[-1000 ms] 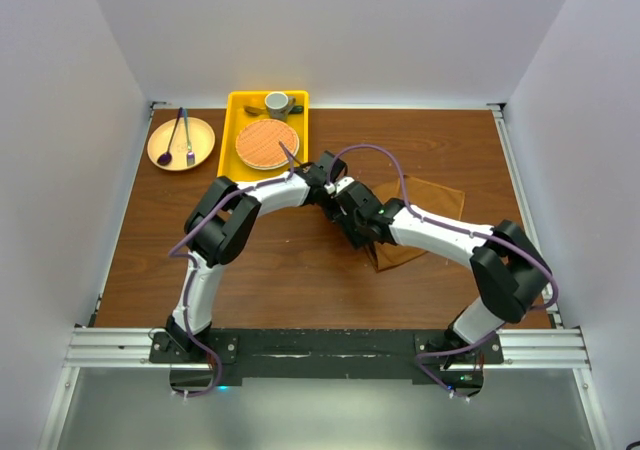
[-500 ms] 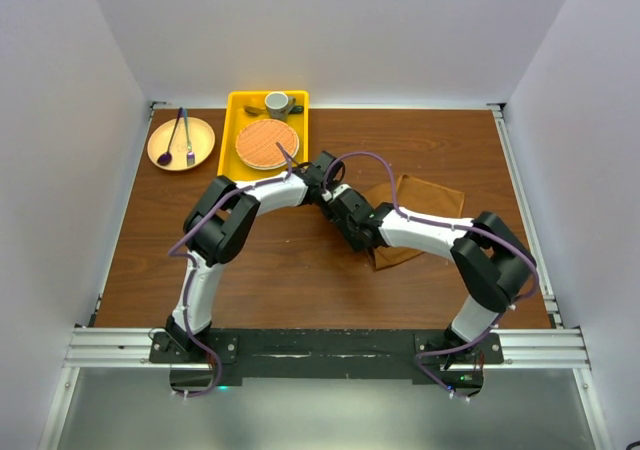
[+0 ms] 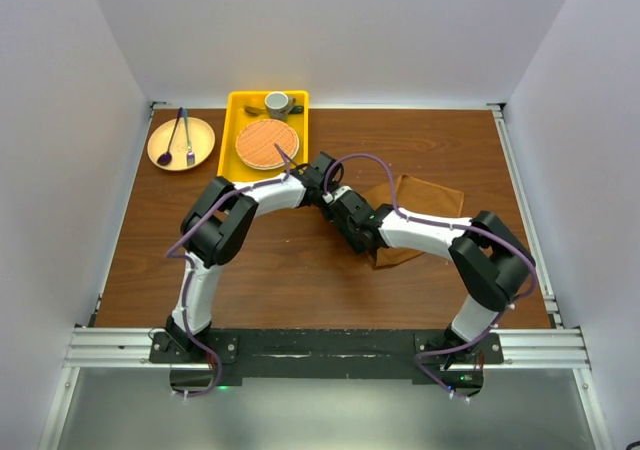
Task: Fold the napkin, place the utensils inside, and roll it up
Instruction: Roll the napkin with the utensil
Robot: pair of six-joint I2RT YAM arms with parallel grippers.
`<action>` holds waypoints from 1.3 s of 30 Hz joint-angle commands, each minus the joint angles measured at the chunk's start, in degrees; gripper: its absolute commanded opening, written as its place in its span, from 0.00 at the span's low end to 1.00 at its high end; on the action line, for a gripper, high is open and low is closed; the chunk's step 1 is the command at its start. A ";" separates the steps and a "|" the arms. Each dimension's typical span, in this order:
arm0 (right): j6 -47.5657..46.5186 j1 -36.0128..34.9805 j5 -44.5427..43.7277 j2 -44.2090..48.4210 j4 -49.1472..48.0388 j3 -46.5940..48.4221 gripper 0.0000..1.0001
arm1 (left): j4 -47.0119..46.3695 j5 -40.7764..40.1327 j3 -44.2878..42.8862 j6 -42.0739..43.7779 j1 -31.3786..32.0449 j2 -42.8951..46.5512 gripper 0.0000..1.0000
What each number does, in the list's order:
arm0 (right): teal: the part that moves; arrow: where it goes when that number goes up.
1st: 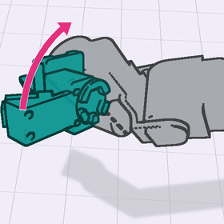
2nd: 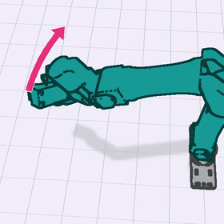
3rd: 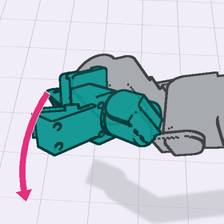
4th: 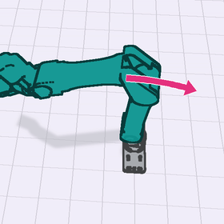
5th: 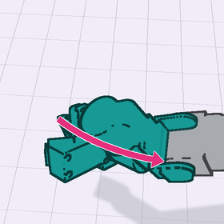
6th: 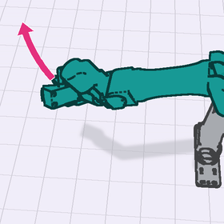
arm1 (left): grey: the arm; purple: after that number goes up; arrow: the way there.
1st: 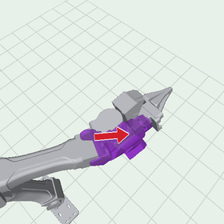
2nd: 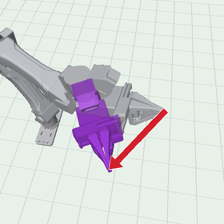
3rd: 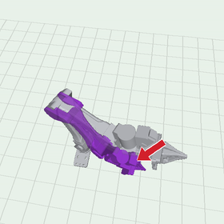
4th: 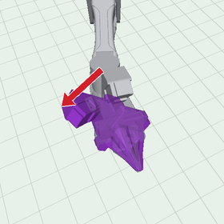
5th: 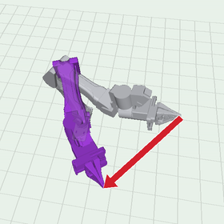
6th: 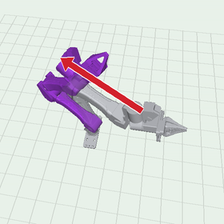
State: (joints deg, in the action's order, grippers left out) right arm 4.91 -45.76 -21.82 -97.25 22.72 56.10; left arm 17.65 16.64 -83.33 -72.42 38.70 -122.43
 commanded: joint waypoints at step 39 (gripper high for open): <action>-0.07 2.69 -0.77 -1.19 -0.04 1.04 0.11 | -4.82 3.40 5.19 -4.39 0.50 5.80 0.00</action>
State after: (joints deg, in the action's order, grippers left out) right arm 3.84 -43.86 -20.03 -97.14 21.41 56.55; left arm 12.88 17.34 -79.24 -74.46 38.39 -120.42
